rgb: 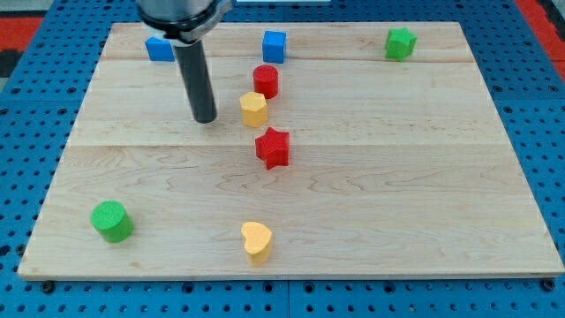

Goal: Push red star to the right slightly

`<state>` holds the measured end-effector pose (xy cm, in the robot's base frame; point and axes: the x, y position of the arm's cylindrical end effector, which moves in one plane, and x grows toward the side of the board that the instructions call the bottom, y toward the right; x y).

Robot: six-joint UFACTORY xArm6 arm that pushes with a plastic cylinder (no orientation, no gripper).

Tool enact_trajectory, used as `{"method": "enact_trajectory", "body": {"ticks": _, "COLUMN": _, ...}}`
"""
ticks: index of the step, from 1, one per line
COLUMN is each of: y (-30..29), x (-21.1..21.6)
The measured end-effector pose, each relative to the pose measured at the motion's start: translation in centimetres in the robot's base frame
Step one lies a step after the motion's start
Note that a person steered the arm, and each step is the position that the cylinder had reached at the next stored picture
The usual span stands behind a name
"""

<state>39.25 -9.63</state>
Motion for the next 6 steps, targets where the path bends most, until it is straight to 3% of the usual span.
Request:
{"method": "enact_trajectory", "body": {"ticks": 2, "y": 3.5, "x": -0.7}}
{"method": "enact_trajectory", "body": {"ticks": 3, "y": 3.1, "x": 4.2}}
{"method": "enact_trajectory", "body": {"ticks": 6, "y": 8.6, "x": 11.7}}
